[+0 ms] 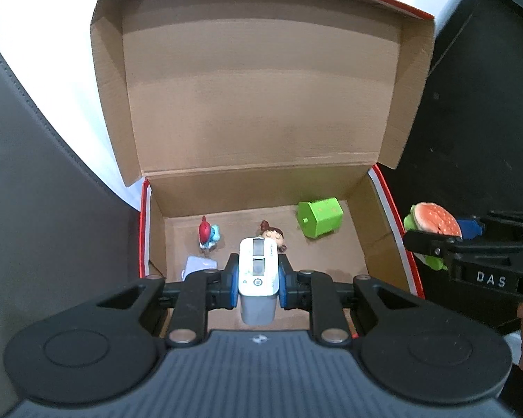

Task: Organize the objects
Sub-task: 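Carry the white block into the shoebox with the left tool while the right tool carries the burger in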

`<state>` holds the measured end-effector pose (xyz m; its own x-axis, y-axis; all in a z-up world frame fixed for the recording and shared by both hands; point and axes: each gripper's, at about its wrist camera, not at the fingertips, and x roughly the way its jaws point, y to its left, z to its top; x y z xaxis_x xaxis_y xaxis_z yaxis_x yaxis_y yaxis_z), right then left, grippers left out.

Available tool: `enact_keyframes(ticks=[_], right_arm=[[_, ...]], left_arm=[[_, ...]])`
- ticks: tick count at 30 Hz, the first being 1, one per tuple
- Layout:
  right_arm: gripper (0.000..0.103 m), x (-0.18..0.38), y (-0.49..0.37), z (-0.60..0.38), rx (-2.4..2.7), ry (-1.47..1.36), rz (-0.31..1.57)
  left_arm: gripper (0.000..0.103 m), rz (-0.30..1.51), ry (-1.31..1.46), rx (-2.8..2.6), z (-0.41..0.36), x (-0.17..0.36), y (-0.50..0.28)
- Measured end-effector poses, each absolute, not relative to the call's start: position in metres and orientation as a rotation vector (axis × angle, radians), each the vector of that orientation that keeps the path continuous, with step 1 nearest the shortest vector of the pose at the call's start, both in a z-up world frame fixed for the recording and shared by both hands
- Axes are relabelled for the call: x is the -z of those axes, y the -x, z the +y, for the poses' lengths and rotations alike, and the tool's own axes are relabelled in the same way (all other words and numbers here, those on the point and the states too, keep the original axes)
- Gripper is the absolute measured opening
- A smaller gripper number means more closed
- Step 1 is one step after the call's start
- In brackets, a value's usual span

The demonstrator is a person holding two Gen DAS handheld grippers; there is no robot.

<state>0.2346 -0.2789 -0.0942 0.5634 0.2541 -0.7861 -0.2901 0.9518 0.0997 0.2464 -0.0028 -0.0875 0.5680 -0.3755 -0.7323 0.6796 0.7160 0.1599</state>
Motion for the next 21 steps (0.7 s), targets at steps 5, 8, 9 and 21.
enact_keyframes(ticks=[5,8,9,21], right_arm=[[0.04,0.102,-0.245,-0.277,-0.327,0.056,0.921],[0.04,0.109,-0.25,-0.28,-0.326,0.044,0.919],[0.04,0.112,-0.251,-0.282,-0.327,0.033,0.92],[0.04,0.136,-0.259,-0.293,-0.312,-0.011,0.959]], left_arm=[[0.02,0.741,-0.473,0.638,-0.015,0.094,-0.258],[0.02,0.756,-0.525,0.706,-0.024,0.104,-0.265],[0.02,0.762,-0.53,0.706,-0.027,0.108,-0.266],[0.02,0.844,-0.601,0.683,-0.056,0.162,-0.287]])
